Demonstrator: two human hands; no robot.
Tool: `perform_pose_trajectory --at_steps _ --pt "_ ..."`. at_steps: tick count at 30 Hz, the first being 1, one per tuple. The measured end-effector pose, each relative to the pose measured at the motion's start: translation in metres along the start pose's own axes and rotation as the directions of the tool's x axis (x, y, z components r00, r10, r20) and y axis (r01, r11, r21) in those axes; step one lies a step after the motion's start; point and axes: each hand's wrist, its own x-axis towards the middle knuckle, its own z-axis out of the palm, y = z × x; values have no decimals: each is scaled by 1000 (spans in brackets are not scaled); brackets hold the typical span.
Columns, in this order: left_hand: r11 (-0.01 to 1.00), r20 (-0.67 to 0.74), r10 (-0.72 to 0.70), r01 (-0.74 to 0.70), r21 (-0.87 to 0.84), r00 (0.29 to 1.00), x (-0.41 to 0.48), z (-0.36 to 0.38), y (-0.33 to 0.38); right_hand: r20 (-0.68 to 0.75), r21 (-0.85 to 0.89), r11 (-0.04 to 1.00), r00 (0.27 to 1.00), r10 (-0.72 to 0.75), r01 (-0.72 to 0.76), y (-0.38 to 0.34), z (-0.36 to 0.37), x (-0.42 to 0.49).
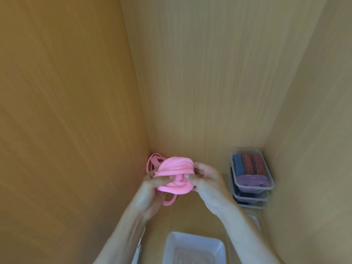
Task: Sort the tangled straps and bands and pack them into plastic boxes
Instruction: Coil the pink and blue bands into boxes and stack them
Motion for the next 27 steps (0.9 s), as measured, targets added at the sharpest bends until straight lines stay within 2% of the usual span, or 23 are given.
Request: perform_pose_trajectory --at_steps 5,11,19,22,25,27 --pt "998 134 -50 53 -23 990 3 -10 -3 1 -67 994 996 -85 85 -5 -1 3" --pt "984 188 -108 78 163 976 4 -5 4 75 -115 992 996 -51 59 -9 -4 10" --pt "971 126 -53 81 -224 991 7 0 -18 33 -80 977 980 -194 197 2 -3 6" --pt "935 81 -69 92 -341 994 6 1 -34 4 -142 967 977 -211 210 19 -8 0" --pt "939 -47 -99 78 -335 994 5 4 -48 -15 -223 948 972 -235 226 36 -12 -4" --pt "927 -82 -151 112 -359 985 3 4 -57 7 -224 950 975 -222 218 42 -18 -7"
